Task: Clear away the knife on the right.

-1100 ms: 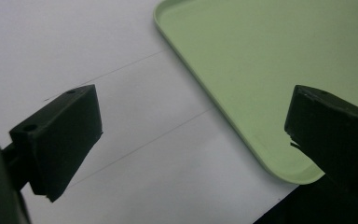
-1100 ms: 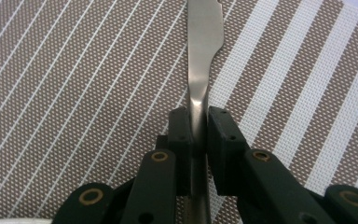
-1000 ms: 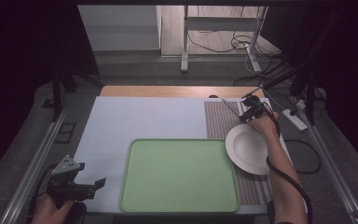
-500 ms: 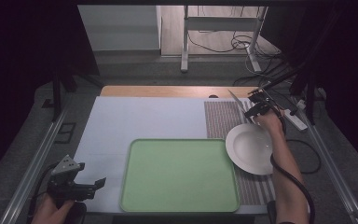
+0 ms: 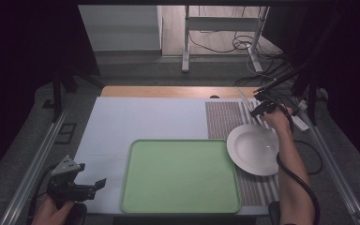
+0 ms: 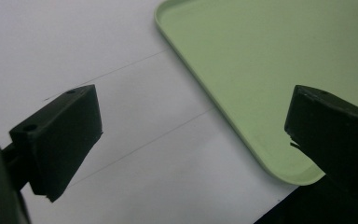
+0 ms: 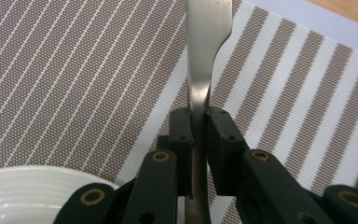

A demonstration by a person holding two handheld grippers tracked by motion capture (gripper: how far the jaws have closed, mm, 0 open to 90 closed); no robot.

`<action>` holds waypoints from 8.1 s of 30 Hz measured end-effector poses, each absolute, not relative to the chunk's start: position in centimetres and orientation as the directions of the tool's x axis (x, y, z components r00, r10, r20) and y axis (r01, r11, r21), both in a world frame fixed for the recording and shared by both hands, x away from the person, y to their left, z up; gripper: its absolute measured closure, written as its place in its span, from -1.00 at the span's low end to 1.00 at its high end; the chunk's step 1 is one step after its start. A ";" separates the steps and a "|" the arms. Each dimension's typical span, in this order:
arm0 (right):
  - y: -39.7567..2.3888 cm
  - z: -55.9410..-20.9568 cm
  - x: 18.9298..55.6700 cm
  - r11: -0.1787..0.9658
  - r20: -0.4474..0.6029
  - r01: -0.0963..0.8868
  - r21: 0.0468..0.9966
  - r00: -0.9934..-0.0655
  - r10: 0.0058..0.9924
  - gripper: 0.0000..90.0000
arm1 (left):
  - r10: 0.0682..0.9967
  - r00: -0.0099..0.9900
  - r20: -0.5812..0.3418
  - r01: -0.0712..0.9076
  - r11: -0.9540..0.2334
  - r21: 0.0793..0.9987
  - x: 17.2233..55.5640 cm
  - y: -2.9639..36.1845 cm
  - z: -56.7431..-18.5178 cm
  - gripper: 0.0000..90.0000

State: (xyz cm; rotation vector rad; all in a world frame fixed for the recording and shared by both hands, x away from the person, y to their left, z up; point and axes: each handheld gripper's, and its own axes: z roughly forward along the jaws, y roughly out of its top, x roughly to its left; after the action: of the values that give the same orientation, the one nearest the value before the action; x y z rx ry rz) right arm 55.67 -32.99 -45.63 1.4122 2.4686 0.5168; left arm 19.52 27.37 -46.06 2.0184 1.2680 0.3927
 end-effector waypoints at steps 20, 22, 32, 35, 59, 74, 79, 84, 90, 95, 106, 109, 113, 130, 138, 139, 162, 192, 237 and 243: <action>-36.7 -41.5 54.1 0.410 -0.017 0.788 0.458 -0.454 0.891 0.81 | 0.877 0.469 -0.107 0.660 -0.268 0.702 19.5 27.3 -46.1 -0.91; -36.8 -40.9 53.8 0.402 0.001 0.787 0.468 -0.455 0.890 0.81 | 0.877 0.469 -0.105 0.660 -0.268 0.702 19.5 27.2 -46.1 -0.91; -35.1 -40.3 50.9 0.406 0.056 0.760 0.507 -0.499 0.865 0.81 | 0.877 0.471 -0.100 0.659 -0.274 0.701 19.5 27.2 -46.1 -0.91; -34.6 -40.4 50.5 0.413 0.061 0.754 0.510 -0.511 0.857 0.81 | 0.877 0.470 -0.100 0.659 -0.273 0.701 19.5 27.2 -46.1 -0.91; -28.4 -41.6 45.6 0.483 0.134 0.711 0.511 -0.621 0.772 0.81 | 0.877 0.470 -0.096 0.658 -0.276 0.700 19.5 27.2 -46.1 -0.91; -24.3 -41.5 42.5 0.539 0.177 0.670 0.511 -0.695 0.697 0.81 | 0.876 0.472 -0.094 0.657 -0.279 0.700 19.5 27.1 -46.0 -0.91; -23.2 -41.5 41.4 0.550 0.193 0.664 0.506 -0.709 0.678 0.80 | 0.876 0.473 -0.092 0.656 -0.280 0.701 19.5 27.1 -46.0 -0.91; -22.0 -42.0 40.1 0.569 0.202 0.651 0.503 -0.728 0.655 0.80 | 0.877 0.473 -0.091 0.655 -0.281 0.701 19.5 27.1 -46.0 -0.91; -20.6 -43.3 38.6 0.595 0.212 0.644 0.482 -0.744 0.634 0.80 | 0.877 0.473 -0.088 0.654 -0.283 0.701 19.4 27.1 -46.0 -0.91; -19.7 -44.7 37.5 0.621 0.217 0.640 0.452 -0.754 0.620 0.80 | 0.876 0.474 -0.087 0.653 -0.284 0.702 19.4 27.1 -46.0 -0.91; -18.6 -49.5 36.3 0.710 0.199 0.642 0.289 -0.766 0.611 0.79 | 0.875 0.478 -0.079 0.651 -0.292 0.701 19.4 27.0 -46.0 -0.91; -18.2 -49.3 36.1 0.733 0.173 0.603 0.315 -0.796 0.581 0.75 | 0.875 0.478 -0.080 0.652 -0.292 0.700 19.4 27.0 -46.0 -0.91; -16.8 -48.2 36.6 0.750 0.166 0.538 0.385 -0.840 0.517 0.68 | 0.875 0.477 -0.080 0.654 -0.293 0.698 19.5 26.9 -46.0 -0.91; -12.0 -50.0 39.4 0.818 0.068 0.454 0.354 -0.884 0.462 1.00 | 0.874 0.479 -0.083 0.652 -0.291 0.700 19.4 27.1 -46.1 -0.91; -15.3 -49.8 39.3 0.799 0.083 0.489 0.349 -0.866 0.493 1.00 | 0.875 0.478 -0.080 0.652 -0.293 0.700 19.4 27.0 -46.0 -0.91; -15.6 -49.8 39.1 0.802 0.084 0.486 0.347 -0.868 0.490 1.00 | 0.875 0.478 -0.080 0.652 -0.292 0.700 19.4 27.0 -46.0 -0.91; -14.3 -49.7 40.6 0.821 -0.052 0.452 0.349 -0.866 0.498 1.00 | 0.874 0.479 -0.083 0.652 -0.291 0.700 19.4 27.1 -46.1 -0.91; -22.8 -46.2 36.2 0.574 0.077 0.587 0.571 -0.734 0.675 -0.45 | 0.872 0.483 -0.074 0.649 -0.300 0.699 19.4 26.9 -46.0 -0.91; -31.4 -44.2 26.8 0.424 -0.048 0.593 0.684 -0.544 0.838 -0.99 | 0.877 0.474 -0.080 0.657 -0.291 0.695 19.5 27.0 -46.1 -0.91; -31.7 -44.2 26.7 0.402 -0.038 0.594 0.697 -0.529 0.847 -0.99 | 0.877 0.474 -0.080 0.655 -0.290 0.698 19.5 26.9 -46.0 -0.91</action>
State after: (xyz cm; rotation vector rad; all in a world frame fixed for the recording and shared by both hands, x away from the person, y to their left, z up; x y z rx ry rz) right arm 26.69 -31.67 -44.15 1.2397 2.2772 0.8973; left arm 19.49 26.94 -46.04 2.0440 1.2650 0.4200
